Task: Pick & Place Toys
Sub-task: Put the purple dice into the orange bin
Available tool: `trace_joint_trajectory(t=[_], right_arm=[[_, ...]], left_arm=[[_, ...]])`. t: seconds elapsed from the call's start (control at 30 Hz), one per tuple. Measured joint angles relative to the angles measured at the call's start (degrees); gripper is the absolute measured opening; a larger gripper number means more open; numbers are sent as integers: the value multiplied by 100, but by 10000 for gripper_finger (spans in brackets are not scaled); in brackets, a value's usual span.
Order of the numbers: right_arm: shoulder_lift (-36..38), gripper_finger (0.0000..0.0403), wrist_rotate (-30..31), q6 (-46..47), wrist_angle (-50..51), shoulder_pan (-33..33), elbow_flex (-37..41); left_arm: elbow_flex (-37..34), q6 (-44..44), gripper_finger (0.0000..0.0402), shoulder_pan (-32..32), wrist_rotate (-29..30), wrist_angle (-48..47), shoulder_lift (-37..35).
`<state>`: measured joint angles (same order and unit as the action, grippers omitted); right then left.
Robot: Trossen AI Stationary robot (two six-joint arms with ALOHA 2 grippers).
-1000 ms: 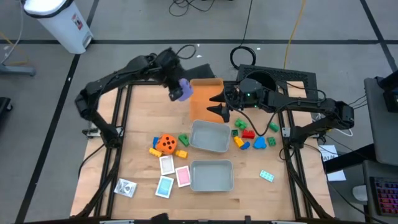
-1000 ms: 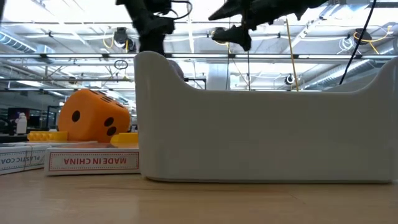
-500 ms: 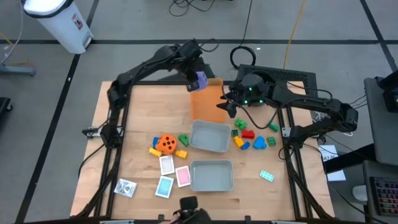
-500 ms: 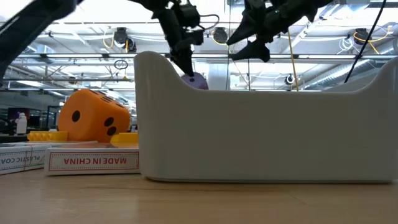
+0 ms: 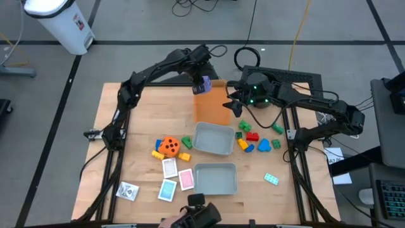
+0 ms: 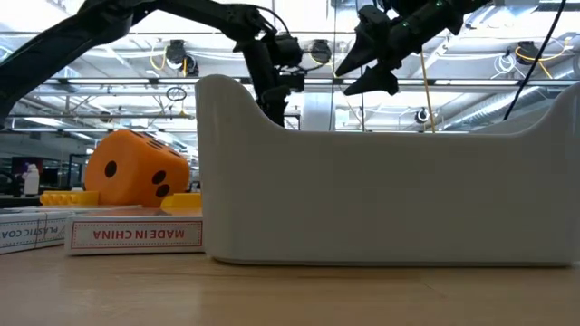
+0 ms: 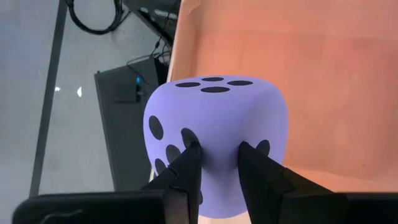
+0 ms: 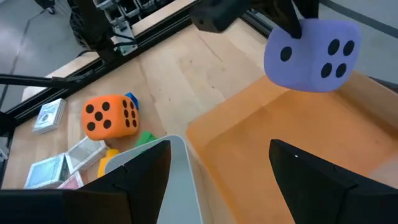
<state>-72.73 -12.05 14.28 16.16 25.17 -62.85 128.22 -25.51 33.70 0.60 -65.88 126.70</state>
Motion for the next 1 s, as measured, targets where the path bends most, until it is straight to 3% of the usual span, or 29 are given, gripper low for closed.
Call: trace_joint_trajectory(t=[1.0], right_arm=[[-2, 265, -4, -4, 23, -2, 2]], left_arm=[[-13, -125, 92, -42, 244, 154, 515]])
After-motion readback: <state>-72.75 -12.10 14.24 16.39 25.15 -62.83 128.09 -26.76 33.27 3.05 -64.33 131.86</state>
